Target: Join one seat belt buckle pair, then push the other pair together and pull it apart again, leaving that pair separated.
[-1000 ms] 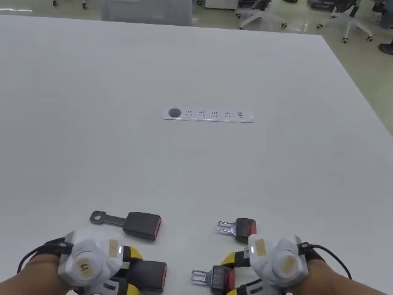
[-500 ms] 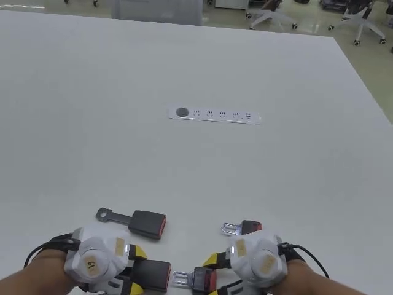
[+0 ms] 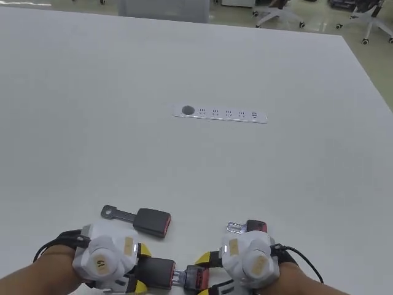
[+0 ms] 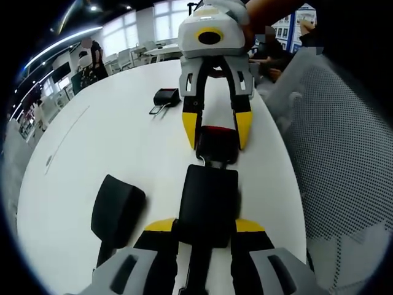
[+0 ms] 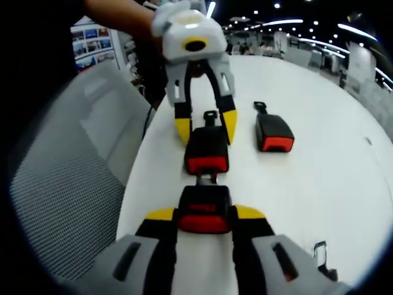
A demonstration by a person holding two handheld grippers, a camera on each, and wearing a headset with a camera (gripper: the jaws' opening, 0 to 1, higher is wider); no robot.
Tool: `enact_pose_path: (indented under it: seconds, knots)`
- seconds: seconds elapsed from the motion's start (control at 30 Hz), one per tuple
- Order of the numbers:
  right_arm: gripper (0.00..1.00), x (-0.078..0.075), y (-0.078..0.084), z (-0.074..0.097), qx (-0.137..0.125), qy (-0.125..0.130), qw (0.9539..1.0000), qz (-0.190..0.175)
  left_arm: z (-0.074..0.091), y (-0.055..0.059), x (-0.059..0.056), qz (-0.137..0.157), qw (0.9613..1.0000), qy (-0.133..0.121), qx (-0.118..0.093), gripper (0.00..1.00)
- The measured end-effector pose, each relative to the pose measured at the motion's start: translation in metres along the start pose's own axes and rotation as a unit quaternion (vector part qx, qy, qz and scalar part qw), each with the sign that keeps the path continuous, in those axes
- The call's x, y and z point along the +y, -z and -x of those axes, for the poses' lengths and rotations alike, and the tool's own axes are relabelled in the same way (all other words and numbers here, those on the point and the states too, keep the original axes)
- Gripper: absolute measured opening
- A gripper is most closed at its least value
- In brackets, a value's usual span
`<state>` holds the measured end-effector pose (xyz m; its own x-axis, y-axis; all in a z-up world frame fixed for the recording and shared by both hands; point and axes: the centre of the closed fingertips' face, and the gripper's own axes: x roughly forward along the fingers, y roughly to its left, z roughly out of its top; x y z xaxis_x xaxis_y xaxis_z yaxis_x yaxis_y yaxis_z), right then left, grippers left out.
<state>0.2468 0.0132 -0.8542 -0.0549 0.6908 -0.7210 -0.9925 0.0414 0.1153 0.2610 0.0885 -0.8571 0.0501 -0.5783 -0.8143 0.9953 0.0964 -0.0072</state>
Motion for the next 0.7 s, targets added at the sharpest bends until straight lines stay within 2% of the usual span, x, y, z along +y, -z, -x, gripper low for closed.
enact_pose_path:
  seconds: [0.23, 0.33, 0.43, 0.47, 0.7]
  knots:
    - [0.34, -0.001, -0.007, -0.006, 0.003, 0.007, 1.0, -0.005, 0.0, 0.001, 0.0, -0.009, 0.9999, 0.005, 0.009, 0.33]
    - [0.34, -0.001, -0.011, -0.009, 0.006, 0.008, 0.9999, -0.004, 0.0, -0.001, -0.001, -0.024, 0.9995, 0.01, 0.018, 0.33]
    - [0.34, -0.001, -0.014, -0.012, 0.008, 0.012, 0.9999, -0.006, 0.0, -0.001, -0.002, -0.022, 0.9995, 0.01, 0.018, 0.33]
    - [0.34, -0.002, -0.016, -0.01, 0.011, 0.012, 0.9998, 0.011, 0.0, -0.001, -0.001, -0.027, 0.9994, 0.009, 0.02, 0.33]
    - [0.34, -0.003, -0.014, -0.008, 0.014, 0.021, 0.9997, 0.003, 0.0, -0.003, -0.002, -0.024, 0.9995, 0.01, 0.019, 0.33]
